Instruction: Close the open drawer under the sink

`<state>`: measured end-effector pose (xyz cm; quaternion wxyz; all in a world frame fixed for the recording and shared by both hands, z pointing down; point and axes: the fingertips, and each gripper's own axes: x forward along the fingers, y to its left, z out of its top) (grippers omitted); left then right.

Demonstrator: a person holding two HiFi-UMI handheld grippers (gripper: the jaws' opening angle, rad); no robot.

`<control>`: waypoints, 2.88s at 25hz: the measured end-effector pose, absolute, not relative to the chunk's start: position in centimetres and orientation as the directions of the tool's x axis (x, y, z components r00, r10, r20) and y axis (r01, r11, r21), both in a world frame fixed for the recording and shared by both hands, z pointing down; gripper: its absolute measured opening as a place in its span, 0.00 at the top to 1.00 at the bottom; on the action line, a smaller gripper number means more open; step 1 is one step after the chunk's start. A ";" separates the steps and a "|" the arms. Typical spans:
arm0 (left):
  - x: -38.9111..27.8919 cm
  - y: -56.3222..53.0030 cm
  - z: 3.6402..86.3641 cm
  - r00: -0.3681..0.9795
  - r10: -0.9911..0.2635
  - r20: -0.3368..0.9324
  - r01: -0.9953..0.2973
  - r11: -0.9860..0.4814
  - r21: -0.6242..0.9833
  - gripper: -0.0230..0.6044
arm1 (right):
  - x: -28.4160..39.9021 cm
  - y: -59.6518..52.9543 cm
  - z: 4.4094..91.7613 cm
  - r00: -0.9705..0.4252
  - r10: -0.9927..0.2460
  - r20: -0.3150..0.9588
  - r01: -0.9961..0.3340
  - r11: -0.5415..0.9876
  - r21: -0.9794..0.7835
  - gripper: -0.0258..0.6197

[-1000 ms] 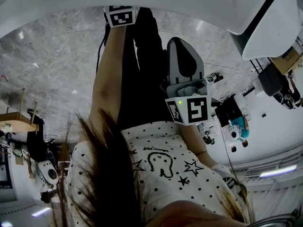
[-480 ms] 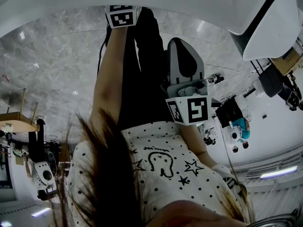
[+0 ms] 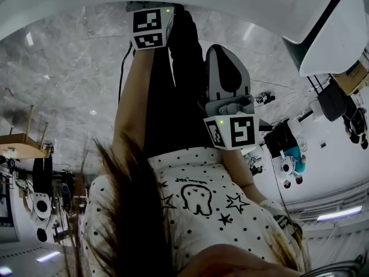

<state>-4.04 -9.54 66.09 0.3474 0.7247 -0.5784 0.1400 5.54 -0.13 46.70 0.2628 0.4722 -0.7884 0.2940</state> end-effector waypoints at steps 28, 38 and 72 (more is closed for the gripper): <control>-5.9 -8.0 56.5 0.289 -0.826 0.484 -0.947 -0.173 0.269 0.95 | 3.9 -0.6 45.0 -0.425 -0.613 0.666 -0.897 0.382 -0.221 0.94; -7.2 -6.9 53.5 0.340 -0.817 0.467 -0.929 -0.216 0.299 0.96 | 1.8 -0.4 43.2 -0.435 -0.627 0.646 -0.889 0.414 -0.197 0.94; -7.8 -8.9 31.2 0.392 -0.878 0.274 -0.910 -0.324 0.260 0.96 | 1.2 -4.2 28.2 -0.436 -0.761 0.480 -0.880 0.471 -0.053 0.94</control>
